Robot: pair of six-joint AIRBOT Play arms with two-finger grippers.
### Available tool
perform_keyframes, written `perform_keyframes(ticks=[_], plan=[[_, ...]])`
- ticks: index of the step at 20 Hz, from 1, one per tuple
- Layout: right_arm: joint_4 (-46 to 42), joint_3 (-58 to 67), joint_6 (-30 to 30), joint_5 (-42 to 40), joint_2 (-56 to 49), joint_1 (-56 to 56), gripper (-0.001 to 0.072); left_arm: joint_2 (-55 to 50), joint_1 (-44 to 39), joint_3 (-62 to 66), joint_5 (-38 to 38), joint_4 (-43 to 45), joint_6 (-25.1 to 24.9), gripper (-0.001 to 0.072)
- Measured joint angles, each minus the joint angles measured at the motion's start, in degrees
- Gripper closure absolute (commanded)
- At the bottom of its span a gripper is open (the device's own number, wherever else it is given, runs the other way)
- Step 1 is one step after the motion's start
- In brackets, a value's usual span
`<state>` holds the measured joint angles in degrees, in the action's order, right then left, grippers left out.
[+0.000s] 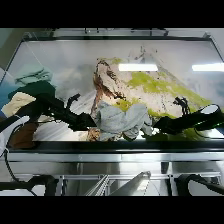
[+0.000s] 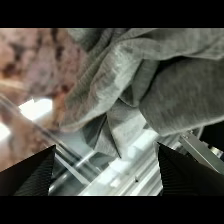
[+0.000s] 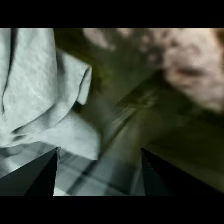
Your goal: Fold the shirts.
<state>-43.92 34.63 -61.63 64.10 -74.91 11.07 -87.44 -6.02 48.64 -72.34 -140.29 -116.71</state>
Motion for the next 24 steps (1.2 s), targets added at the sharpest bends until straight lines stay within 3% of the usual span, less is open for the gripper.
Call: perform_keyframes(ticks=[3, 4, 5, 7, 8, 9, 10, 16, 20, 24], plan=[[6.3, -3.0, 3.4, -1.6, -1.4, -2.6, 0.0151, -0.3, -2.9, -0.4, 5.2, -1.0, -0.5, 0.0022], [8.2, -3.5, 4.5, -2.3, -2.1, -3.8, 0.02, -0.8, -3.6, 0.3, 6.4, -1.3, -0.6, 0.0022], [10.0, -3.9, 5.6, -3.0, -2.9, -4.9, 0.0319, -1.6, -4.2, 1.3, 7.4, -1.6, -0.6, 0.0022], [13.0, -4.3, 7.8, -4.2, -4.6, -6.7, 0.0447, -3.8, -4.9, 3.7, 8.4, -2.3, -0.6, 0.0024], [14.3, -4.5, 9.1, -4.7, -5.3, -7.4, 0.0648, -5.4, -5.1, 5.3, 8.4, -2.4, -0.6, 0.0139], [15.1, -4.7, 10.1, -5.3, -5.7, -7.8, 0.0693, -7.0, -5.3, 6.8, 8.4, -2.3, -0.5, 0.0436], [15.8, -4.7, 11.2, -5.3, -6.0, -8.0, 0.0693, -8.6, -5.4, 8.2, 8.5, -1.6, -0.6, 0.0711], [18.8, -3.1, 15.0, 1.6, -1.8, -6.6, 0.0694, -11.5, -4.7, 15.1, -2.8, -0.6, -0.6, 0.069], [23.5, 4.0, 15.7, 10.0, 9.5, 1.4, 0.0694, -3.3, -0.9, 20.9, -12.8, -1.5, 0.0, 0.069], [30.3, 16.7, 15.9, 10.6, 23.3, 12.8, 0.0694, 9.3, 4.0, 32.5, -18.9, -2.8, 2.9, 0.0687]])
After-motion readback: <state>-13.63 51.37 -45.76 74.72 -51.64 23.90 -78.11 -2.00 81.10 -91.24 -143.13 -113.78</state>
